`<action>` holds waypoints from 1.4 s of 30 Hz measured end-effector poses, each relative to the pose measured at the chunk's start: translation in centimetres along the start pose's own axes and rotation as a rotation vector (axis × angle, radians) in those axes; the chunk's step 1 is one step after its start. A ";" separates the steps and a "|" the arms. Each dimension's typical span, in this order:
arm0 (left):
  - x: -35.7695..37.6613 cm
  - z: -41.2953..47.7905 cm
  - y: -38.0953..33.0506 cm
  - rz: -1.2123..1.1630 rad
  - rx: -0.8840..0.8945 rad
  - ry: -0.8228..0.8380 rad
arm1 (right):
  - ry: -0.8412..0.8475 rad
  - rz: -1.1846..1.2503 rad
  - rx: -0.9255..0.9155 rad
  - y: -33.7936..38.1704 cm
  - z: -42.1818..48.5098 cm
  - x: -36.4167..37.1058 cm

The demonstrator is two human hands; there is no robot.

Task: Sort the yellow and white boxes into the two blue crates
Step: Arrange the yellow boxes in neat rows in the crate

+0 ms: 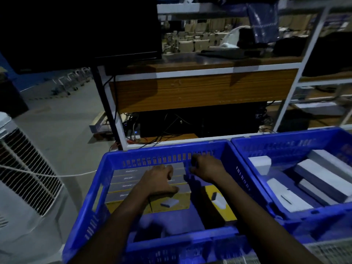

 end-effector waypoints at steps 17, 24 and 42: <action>11.5 11.0 -11.2 -0.157 0.003 0.324 | 0.060 0.302 0.323 -17.9 -9.5 1.7; 15.2 9.8 -8.7 -0.125 -0.114 0.535 | 0.002 -0.056 0.263 -18.1 -8.9 1.5; 15.2 11.4 -8.2 -0.330 -0.100 0.349 | 0.005 -0.049 0.294 -18.2 -8.8 1.7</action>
Point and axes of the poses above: each hand's wrist, its own z-axis towards the middle knuckle, its own x-axis out of the palm, y = z × x, the point moved 5 cm from there along z, towards the middle knuckle, and after that the axes turned 10 degrees about -z, right-handed, at the moved point
